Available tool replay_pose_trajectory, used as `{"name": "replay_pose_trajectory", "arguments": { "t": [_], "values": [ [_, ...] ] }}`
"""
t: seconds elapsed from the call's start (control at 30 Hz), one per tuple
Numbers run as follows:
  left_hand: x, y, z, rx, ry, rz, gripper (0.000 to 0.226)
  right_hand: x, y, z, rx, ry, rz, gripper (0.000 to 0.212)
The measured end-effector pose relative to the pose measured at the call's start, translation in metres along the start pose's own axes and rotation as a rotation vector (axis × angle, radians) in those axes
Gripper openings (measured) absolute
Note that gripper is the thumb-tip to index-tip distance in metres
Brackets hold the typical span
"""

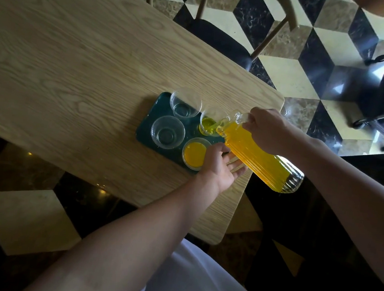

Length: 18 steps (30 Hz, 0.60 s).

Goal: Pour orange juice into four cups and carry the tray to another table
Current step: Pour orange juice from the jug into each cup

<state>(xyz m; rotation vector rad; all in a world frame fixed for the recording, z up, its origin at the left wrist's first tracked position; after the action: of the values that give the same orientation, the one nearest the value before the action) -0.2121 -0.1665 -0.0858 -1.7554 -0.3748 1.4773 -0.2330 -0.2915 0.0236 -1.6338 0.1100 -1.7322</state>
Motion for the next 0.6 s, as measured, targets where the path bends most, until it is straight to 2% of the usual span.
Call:
{"name": "replay_pose_trajectory", "arguments": {
  "t": [0.6],
  "values": [
    [-0.012,-0.007,-0.002,-0.006,-0.029,0.016,0.019,0.009,0.004,-0.003,-0.003,-0.021,-0.020,0.025]
  ]
}}
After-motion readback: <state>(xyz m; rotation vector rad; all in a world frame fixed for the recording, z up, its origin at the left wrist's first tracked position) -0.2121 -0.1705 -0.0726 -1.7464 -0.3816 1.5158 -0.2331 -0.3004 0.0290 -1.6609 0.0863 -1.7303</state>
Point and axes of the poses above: each hand's wrist, its own y-axis towards the middle knuckle, its own x-axis out of the back of the hand, z = x × y, the point moved 6 cm from there along y, towards the middle knuckle, and after that the axes turned 3 degrees about z, right-handed, at the moved point
